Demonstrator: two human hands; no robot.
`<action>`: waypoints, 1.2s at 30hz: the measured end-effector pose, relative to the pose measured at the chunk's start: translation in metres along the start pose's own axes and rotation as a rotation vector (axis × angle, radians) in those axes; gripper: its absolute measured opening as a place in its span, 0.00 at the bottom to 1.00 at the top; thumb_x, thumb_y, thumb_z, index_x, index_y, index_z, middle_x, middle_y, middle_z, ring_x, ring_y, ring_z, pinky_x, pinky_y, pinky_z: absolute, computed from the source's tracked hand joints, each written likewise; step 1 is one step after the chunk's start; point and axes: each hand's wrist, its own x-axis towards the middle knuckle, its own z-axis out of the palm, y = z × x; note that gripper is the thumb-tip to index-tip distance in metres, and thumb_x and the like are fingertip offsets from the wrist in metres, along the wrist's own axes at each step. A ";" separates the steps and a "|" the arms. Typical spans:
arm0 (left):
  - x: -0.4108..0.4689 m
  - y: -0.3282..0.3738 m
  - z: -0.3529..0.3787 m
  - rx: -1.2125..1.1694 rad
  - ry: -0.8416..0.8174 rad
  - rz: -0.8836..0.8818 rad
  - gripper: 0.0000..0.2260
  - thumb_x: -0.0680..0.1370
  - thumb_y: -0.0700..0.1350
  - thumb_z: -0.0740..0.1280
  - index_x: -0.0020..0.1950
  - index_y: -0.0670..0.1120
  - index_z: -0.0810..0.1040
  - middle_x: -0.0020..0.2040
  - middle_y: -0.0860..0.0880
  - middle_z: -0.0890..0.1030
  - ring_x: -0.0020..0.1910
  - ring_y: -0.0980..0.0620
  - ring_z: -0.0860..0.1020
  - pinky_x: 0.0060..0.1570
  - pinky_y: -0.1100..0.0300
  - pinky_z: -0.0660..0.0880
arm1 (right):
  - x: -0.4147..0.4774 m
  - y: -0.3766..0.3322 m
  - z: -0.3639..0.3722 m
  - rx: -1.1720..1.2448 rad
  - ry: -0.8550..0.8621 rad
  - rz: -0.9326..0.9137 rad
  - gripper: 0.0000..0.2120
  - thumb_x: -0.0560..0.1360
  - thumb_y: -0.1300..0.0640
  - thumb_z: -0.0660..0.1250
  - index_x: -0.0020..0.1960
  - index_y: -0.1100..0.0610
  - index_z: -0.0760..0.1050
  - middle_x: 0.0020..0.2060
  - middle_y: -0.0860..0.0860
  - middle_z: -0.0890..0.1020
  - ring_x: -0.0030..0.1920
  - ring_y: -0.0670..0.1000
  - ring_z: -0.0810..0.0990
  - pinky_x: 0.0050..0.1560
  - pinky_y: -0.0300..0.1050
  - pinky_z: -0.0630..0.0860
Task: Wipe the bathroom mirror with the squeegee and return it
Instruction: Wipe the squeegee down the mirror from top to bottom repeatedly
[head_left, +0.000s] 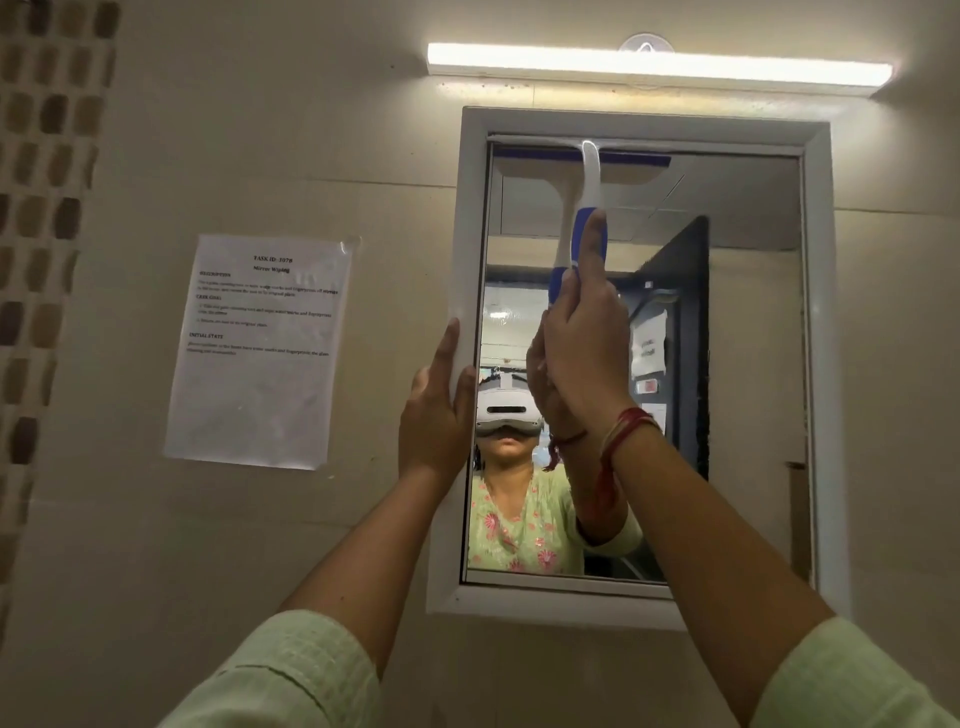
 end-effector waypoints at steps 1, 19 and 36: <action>0.000 0.000 0.000 -0.003 0.001 -0.003 0.23 0.81 0.49 0.56 0.74 0.57 0.52 0.66 0.43 0.72 0.49 0.60 0.68 0.48 0.64 0.67 | 0.000 0.000 -0.001 -0.001 -0.008 0.001 0.26 0.82 0.57 0.52 0.76 0.52 0.45 0.39 0.54 0.74 0.39 0.51 0.78 0.43 0.49 0.80; 0.001 0.001 -0.001 0.007 0.010 -0.010 0.22 0.81 0.48 0.55 0.74 0.54 0.54 0.65 0.42 0.73 0.52 0.46 0.76 0.43 0.75 0.62 | 0.002 0.000 -0.002 -0.029 -0.001 0.014 0.26 0.82 0.57 0.52 0.76 0.51 0.45 0.38 0.54 0.76 0.39 0.51 0.79 0.43 0.50 0.81; 0.002 -0.005 0.003 -0.017 0.035 -0.001 0.20 0.82 0.45 0.52 0.74 0.56 0.55 0.65 0.42 0.73 0.53 0.46 0.75 0.43 0.75 0.65 | -0.031 0.000 -0.014 -0.066 -0.064 0.040 0.27 0.81 0.58 0.52 0.76 0.52 0.44 0.40 0.59 0.79 0.36 0.49 0.75 0.39 0.40 0.73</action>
